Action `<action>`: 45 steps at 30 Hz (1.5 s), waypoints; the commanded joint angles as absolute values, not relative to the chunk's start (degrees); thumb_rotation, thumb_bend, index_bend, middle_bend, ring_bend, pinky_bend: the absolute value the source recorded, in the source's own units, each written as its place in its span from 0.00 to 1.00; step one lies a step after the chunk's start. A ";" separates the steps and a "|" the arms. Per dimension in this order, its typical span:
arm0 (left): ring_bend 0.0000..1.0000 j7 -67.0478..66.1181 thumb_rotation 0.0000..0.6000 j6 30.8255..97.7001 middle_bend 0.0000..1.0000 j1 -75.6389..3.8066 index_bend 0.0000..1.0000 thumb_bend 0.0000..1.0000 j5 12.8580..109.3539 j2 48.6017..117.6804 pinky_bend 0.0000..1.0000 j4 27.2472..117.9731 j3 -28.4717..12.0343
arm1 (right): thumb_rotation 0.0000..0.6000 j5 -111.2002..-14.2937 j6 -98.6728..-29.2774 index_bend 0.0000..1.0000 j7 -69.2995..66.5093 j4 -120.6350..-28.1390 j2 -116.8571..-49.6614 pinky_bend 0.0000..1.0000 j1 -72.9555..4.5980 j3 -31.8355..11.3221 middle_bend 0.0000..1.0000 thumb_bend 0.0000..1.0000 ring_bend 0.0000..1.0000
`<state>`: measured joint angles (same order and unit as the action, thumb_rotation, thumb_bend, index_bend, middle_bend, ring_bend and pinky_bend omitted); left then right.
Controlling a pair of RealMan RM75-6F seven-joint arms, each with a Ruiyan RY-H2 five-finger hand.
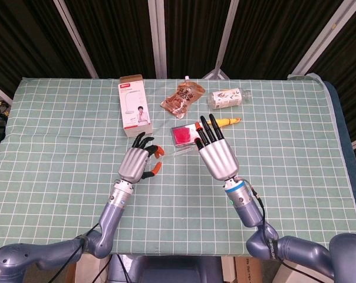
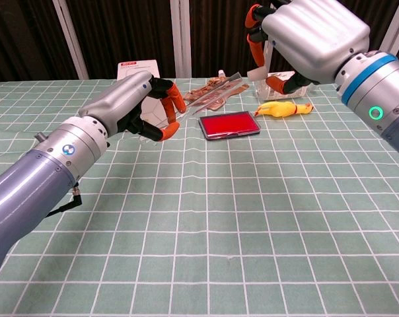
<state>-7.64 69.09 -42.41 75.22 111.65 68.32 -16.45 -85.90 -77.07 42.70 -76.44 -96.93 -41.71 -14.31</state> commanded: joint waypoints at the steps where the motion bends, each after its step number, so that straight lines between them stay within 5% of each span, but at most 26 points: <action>1: 0.17 -7.72 1.00 69.11 0.55 -42.39 0.51 0.64 75.16 111.71 0.05 68.40 -16.46 | 1.00 -85.96 -77.13 0.58 42.72 -76.46 -96.94 0.00 -41.67 -14.24 0.22 0.37 0.00; 45: 0.17 -9.00 1.00 68.86 0.55 -42.88 0.51 0.64 74.39 113.66 0.05 68.40 -16.96 | 1.00 -86.40 -77.54 0.58 43.02 -76.84 -98.08 0.00 -41.36 -13.84 0.22 0.37 0.00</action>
<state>-9.00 68.86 -42.89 74.39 113.66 68.41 -16.96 -86.40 -77.54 43.02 -76.85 -98.08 -41.36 -13.85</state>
